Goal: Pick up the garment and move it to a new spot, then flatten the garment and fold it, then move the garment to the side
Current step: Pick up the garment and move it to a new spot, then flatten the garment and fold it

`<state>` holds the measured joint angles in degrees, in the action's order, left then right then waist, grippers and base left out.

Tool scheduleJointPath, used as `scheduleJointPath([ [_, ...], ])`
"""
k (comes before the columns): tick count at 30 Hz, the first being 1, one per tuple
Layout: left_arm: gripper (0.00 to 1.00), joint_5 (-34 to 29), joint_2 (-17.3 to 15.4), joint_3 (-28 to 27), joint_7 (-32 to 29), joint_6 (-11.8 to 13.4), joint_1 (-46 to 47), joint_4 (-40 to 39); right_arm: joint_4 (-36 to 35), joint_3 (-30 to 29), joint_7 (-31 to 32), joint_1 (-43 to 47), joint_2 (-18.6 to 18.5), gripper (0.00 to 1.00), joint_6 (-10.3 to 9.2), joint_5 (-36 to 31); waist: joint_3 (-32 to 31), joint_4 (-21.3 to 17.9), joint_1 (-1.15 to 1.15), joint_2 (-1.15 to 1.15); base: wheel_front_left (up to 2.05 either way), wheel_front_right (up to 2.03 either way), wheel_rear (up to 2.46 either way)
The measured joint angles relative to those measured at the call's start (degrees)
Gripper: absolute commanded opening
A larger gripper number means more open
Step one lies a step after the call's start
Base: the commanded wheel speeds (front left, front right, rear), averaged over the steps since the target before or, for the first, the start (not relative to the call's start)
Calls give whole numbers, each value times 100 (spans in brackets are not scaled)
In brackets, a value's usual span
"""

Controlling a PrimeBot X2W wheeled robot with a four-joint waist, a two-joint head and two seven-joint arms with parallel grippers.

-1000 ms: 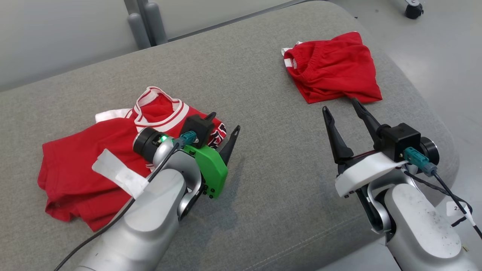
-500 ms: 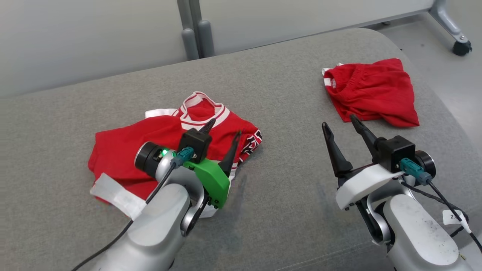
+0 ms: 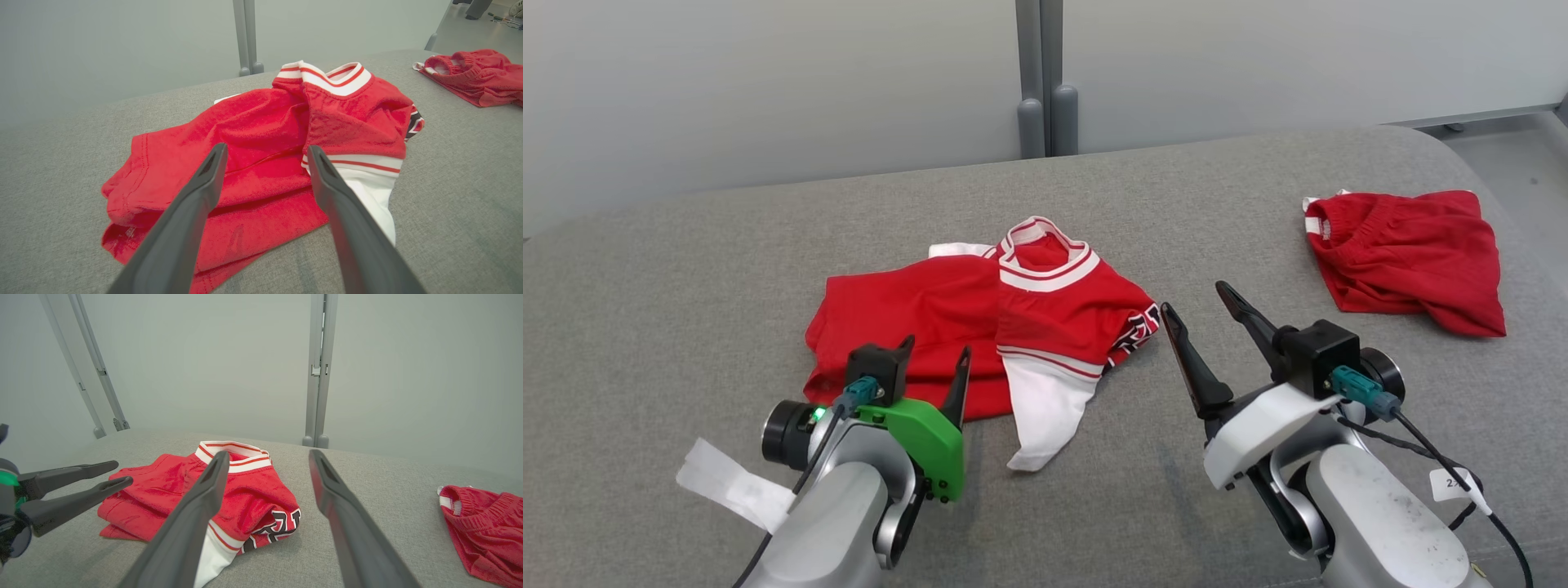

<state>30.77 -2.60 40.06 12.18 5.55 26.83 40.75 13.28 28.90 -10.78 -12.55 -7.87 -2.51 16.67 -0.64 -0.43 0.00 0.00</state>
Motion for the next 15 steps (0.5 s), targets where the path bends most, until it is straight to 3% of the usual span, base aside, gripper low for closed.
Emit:
scheduleJointPath([
  [15,100,170,16,-338,47,9,144,394,36,-48,76,-34,-111,100,-11,-21,162,-746,0,0,0,0,0],
])
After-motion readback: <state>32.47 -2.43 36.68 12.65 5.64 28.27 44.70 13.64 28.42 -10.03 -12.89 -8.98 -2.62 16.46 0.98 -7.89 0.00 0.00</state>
